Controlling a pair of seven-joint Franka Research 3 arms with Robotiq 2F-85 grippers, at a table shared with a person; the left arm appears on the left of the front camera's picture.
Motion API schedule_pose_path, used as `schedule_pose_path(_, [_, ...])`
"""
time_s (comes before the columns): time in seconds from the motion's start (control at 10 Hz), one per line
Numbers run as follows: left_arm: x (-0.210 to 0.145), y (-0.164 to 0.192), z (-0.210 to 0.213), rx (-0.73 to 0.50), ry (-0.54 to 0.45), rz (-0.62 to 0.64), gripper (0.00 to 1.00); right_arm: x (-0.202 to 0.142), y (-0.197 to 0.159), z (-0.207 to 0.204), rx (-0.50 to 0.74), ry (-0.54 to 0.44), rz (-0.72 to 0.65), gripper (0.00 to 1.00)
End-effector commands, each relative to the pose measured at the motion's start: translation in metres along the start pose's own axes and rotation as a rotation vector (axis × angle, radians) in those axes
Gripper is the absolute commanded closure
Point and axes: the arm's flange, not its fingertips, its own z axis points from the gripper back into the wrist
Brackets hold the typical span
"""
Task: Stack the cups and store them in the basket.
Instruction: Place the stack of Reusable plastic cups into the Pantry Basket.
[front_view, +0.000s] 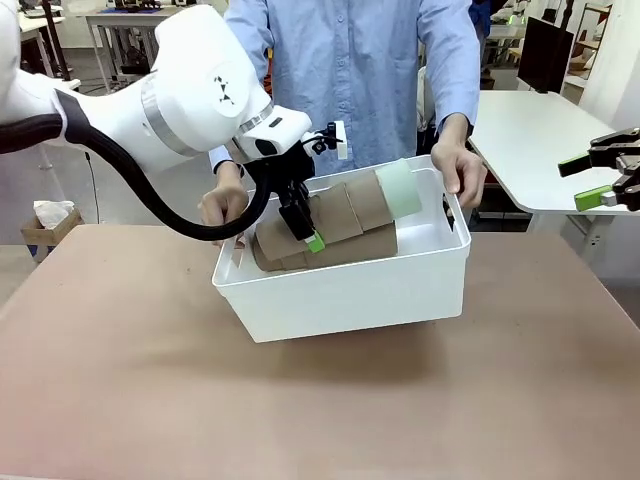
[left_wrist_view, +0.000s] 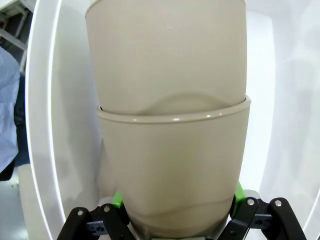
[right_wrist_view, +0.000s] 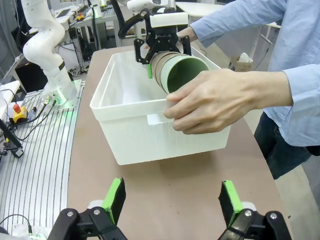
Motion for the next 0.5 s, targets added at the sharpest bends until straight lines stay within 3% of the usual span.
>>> schedule_pose_path(0.0, [0.007,0.007,-0.008,0.065,0.02,0.036,0.15,0.003,-0.001,0.0,-0.015,-0.012,-0.012,0.0])
schedule_pose_path(0.4, [0.007,0.009,-0.024,0.127,0.058,0.034,0.15,0.003,-0.001,0.0,-0.015,-0.012,-0.012,0.0])
